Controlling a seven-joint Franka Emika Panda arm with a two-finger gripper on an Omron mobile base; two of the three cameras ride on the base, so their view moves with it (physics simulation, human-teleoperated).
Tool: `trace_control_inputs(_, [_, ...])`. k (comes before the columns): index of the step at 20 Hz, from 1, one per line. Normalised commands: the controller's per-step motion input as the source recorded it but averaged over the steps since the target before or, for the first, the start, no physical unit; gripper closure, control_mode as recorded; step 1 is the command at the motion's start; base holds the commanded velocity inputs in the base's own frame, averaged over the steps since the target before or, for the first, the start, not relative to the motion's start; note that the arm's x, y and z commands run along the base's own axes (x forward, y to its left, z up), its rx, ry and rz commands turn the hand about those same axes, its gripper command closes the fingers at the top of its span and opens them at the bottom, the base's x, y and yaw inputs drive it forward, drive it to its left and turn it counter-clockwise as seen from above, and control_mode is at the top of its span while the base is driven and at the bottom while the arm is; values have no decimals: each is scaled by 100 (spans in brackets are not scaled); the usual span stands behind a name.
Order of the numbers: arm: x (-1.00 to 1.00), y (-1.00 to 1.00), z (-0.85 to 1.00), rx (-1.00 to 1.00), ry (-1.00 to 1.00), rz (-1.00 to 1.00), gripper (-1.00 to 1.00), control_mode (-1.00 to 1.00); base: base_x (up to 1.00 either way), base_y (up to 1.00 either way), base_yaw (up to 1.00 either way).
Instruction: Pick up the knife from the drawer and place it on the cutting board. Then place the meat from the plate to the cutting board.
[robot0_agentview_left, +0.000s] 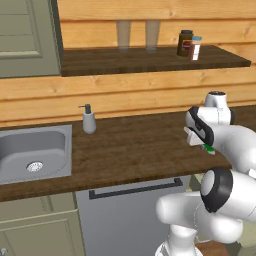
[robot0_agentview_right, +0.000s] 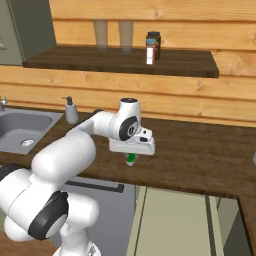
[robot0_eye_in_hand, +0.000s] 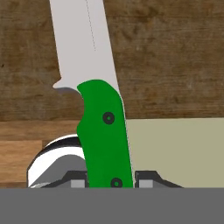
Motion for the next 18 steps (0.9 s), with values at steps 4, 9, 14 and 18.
trace_control_inputs(4, [-3, 0, 0, 0, 0, 0, 100, 100, -6, 0, 0])
trace_control_inputs(9, [0, 0, 0, 0, 0, 0, 100, 100, -22, 18, 2])
trace_control_inputs(14, [0, 0, 0, 0, 0, 0, 100, 100, -13, 40, 8])
trace_control_inputs(18, [0, 0, 0, 0, 0, 0, 100, 100, -16, 59, 10])
